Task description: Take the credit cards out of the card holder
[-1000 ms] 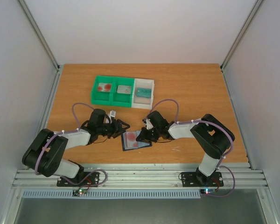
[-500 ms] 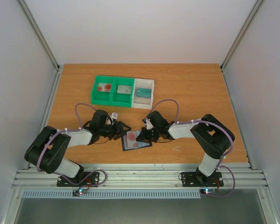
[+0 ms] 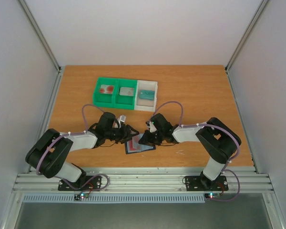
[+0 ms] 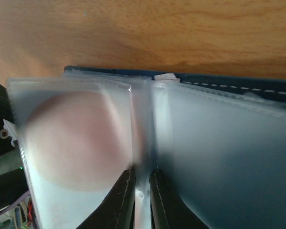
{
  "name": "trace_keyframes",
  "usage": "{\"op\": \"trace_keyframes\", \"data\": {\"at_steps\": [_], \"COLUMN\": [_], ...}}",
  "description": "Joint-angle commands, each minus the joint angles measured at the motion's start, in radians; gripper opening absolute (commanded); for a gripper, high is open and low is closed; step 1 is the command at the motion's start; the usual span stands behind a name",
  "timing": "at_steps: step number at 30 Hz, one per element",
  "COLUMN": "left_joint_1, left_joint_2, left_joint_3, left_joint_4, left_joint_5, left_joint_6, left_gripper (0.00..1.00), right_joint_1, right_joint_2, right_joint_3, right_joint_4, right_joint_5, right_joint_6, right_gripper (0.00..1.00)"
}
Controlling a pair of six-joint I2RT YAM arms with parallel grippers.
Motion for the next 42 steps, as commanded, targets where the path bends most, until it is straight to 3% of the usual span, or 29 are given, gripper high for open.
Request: {"op": "trace_keyframes", "data": {"at_steps": [1, 10, 21, 30, 42], "left_joint_1": [-0.027, -0.05, -0.093, -0.117, -0.154], "left_joint_2": [-0.024, -0.009, 0.064, 0.08, 0.107], "left_joint_3": [0.041, 0.055, 0.078, 0.101, 0.137], "left_joint_4": [0.036, 0.049, 0.151, 0.174, 0.179], "left_joint_5": [-0.005, -0.013, 0.005, -0.001, -0.018], "left_joint_6": [-0.02, -0.039, -0.085, -0.099, -0.102], "left_gripper": [0.51, 0.51, 0.51, 0.51, 0.51], "right_joint_1": [0.005, -0.001, -0.007, -0.03, -0.03], "right_joint_2": [-0.041, -0.106, -0.142, -0.357, -0.536], "right_joint_3": [-0.016, -0.02, -0.017, -0.048, -0.05], "right_joint_4": [-0.039, -0.088, -0.159, -0.351, -0.451], "right_joint_5": [0.06, 0.124, 0.182, 0.375, 0.432], "right_joint_6": [-0.019, -0.057, -0.075, -0.095, -0.099], "right_gripper": [0.12, 0.22, 0.26, 0.31, 0.36]}}
